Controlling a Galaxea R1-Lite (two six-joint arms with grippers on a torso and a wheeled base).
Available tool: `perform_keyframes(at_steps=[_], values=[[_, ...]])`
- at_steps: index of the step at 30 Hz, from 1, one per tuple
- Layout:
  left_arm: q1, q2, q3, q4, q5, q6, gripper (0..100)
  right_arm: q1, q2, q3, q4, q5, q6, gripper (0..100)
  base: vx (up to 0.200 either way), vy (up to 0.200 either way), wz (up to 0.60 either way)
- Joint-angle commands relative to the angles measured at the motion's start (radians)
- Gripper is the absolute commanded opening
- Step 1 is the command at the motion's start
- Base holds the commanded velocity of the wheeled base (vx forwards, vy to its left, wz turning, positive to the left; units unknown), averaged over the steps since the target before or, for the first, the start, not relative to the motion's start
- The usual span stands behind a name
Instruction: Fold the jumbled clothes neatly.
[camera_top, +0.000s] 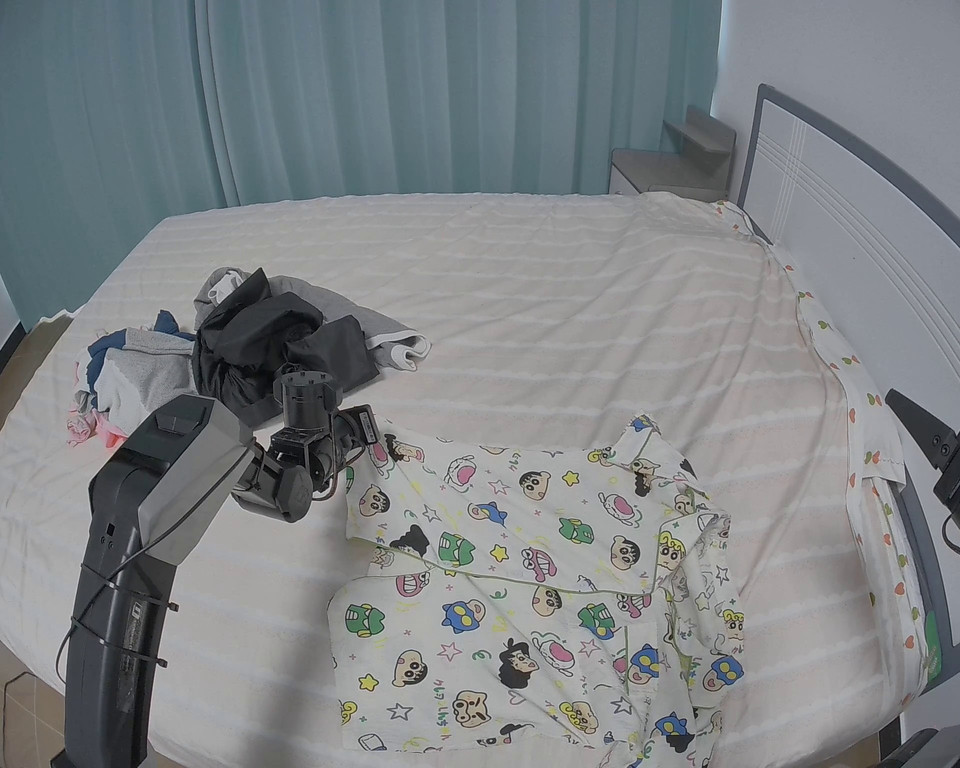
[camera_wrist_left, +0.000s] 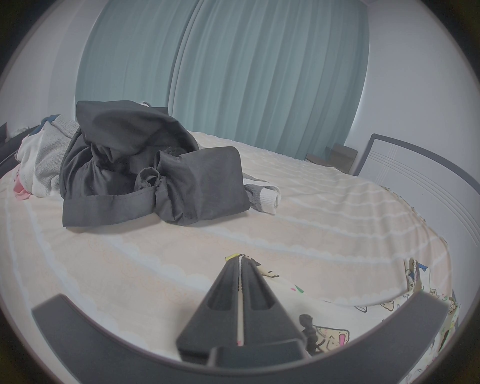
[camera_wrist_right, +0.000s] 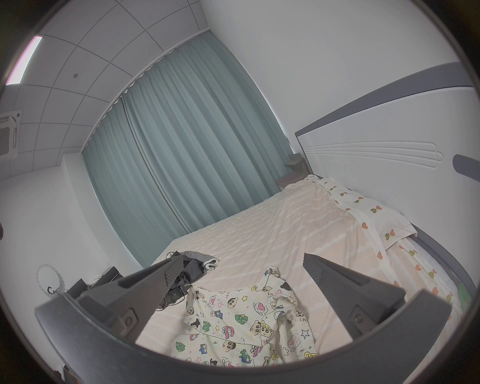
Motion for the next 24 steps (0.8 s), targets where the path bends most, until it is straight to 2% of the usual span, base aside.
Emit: perform_keyframes(at_steps=[1, 4, 5, 9, 14, 16, 20, 21, 23, 24], values=[[0.0, 0.012, -0.003, -0.002, 0.001, -0.001, 0, -0.001, 0.001, 0.0, 0.0, 0.0, 0.0, 100, 0.0, 0.0, 0.0], [0.0, 0.01, 0.004, 0.001, 0.003, -0.004, 0, 0.001, 0.001, 0.0, 0.0, 0.0, 0.0, 100, 0.0, 0.0, 0.0], [-0.002, 0.01, 0.006, 0.001, 0.003, -0.007, 100, 0.001, 0.001, 0.0, 0.0, 0.0, 0.0, 100, 0.0, 0.0, 0.0], [-0.019, -0.002, 0.029, 0.0, 0.017, -0.071, 100, 0.001, 0.004, 0.001, 0.0, 0.0, 0.0, 100, 0.0, 0.0, 0.0], [-0.02, -0.123, 0.19, 0.06, -0.003, -0.079, 100, -0.001, 0.005, 0.001, 0.0, 0.002, 0.0, 100, 0.0, 0.0, 0.0], [-0.019, -0.22, 0.307, 0.098, -0.058, -0.097, 100, -0.001, 0.002, 0.001, 0.0, 0.003, 0.0, 100, 0.0, 0.0, 0.0], [-0.023, -0.404, 0.534, 0.098, -0.158, -0.194, 100, -0.001, 0.001, 0.003, 0.0, 0.005, 0.0, 100, 0.0, 0.0, 0.0], [-0.043, -0.491, 0.647, 0.095, -0.2, -0.24, 100, -0.001, 0.001, 0.004, 0.001, 0.008, 0.002, 100, 0.0, 0.0, 0.0], [-0.069, -0.582, 0.777, 0.09, -0.22, -0.291, 100, -0.001, 0.008, 0.012, 0.001, 0.013, 0.003, 100, 0.0, 0.0, 0.0], [-0.069, -0.582, 0.777, 0.09, -0.22, -0.291, 100, -0.001, 0.008, 0.012, 0.001, 0.013, 0.003, 100, 0.0, 0.0, 0.0]])
